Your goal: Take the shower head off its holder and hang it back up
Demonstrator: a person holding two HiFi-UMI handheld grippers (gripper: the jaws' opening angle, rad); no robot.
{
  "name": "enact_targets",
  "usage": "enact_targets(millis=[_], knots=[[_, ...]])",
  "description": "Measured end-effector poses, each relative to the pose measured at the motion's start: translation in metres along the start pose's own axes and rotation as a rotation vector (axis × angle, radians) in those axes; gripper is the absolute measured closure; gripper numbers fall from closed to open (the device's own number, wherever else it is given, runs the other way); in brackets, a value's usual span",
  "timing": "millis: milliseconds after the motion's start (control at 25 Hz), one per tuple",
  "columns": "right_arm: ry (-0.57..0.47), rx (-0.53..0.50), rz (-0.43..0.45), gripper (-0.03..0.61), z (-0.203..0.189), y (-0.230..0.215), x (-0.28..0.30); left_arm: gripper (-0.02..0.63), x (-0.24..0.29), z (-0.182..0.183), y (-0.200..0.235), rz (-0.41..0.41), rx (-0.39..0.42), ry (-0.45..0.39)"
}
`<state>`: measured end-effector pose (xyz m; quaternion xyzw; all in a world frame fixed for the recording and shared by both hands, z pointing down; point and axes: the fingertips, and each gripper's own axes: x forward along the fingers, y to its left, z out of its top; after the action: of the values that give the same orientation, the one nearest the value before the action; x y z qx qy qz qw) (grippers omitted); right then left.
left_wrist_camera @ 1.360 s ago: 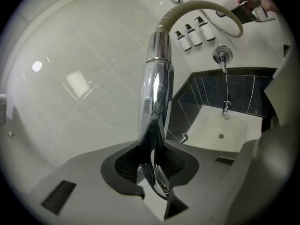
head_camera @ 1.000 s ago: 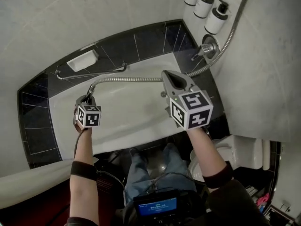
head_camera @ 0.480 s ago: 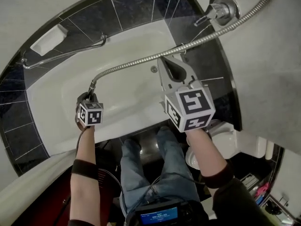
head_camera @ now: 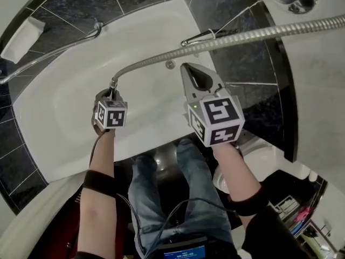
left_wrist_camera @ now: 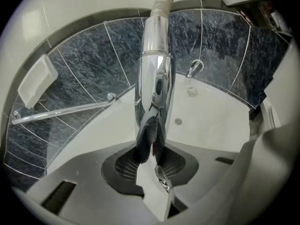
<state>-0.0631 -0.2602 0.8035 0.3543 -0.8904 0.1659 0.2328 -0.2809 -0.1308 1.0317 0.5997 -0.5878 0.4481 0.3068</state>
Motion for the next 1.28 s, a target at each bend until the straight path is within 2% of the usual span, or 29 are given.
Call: enact_targets(millis=[280, 520, 960, 1280], knots=[[0.073, 0.013, -0.022, 0.557, -0.075, -0.028, 0.038, 0.528, 0.067, 0.024, -0.042, -0.055, 0.032, -0.053], [0.107, 0.016, -0.048, 0.557, -0.116, -0.051, 0.06, 0.528, 0.117, 0.062, -0.086, -0.117, 0.056, -0.123], [0.116, 0.022, -0.111, 0.557, -0.142, -0.091, 0.063, 0.528, 0.168, 0.129, -0.187, -0.236, 0.097, -0.209], [0.117, 0.056, -0.162, 0.557, -0.169, -0.117, 0.042, 0.523, 0.182, 0.15, -0.23, -0.277, 0.148, -0.243]])
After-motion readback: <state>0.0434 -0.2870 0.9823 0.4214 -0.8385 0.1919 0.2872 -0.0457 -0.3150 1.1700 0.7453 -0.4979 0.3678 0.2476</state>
